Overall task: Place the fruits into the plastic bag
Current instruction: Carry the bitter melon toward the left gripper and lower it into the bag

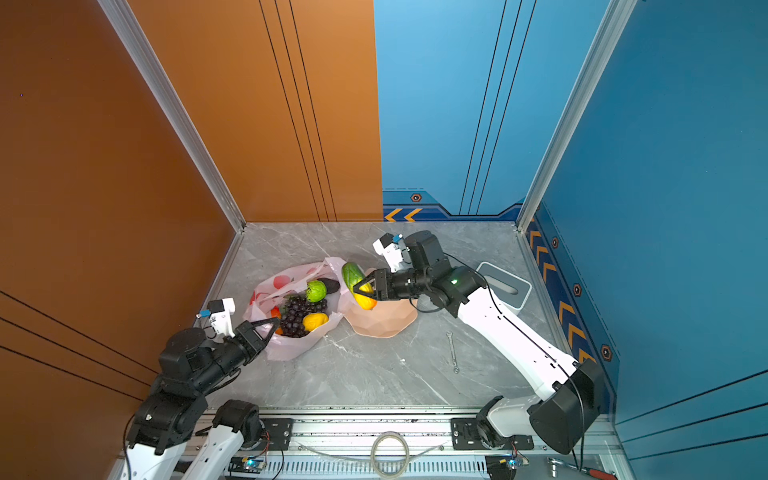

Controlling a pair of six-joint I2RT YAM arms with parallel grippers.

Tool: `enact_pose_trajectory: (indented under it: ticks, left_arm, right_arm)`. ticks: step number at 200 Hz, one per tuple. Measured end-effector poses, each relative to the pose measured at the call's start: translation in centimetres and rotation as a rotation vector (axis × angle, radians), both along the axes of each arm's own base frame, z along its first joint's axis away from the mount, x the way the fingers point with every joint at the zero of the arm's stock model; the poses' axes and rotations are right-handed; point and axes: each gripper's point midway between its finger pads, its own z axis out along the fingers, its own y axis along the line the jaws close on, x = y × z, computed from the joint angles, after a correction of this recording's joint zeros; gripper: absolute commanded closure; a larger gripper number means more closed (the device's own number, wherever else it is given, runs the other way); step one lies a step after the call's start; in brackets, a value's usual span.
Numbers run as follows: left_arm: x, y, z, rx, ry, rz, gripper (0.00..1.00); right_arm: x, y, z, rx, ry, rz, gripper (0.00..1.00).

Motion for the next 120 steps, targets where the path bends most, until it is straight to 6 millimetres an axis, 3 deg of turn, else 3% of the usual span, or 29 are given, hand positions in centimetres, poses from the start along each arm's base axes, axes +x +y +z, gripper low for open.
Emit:
enact_pose_trajectory:
  ticks: [41, 120]
  left_arm:
    - [0.0, -0.1, 0.2, -0.003, -0.009, -0.004, 1.0]
    - [-0.2, -0.2, 0.6, -0.01, -0.026, -0.016, 1.0]
  right_arm:
    - [-1.8, 4.9, -1.1, 0.001, 0.09, 0.103, 0.59]
    - [0.4, 10.1, -5.7, -0.072, 0.244, 0.108, 0.6]
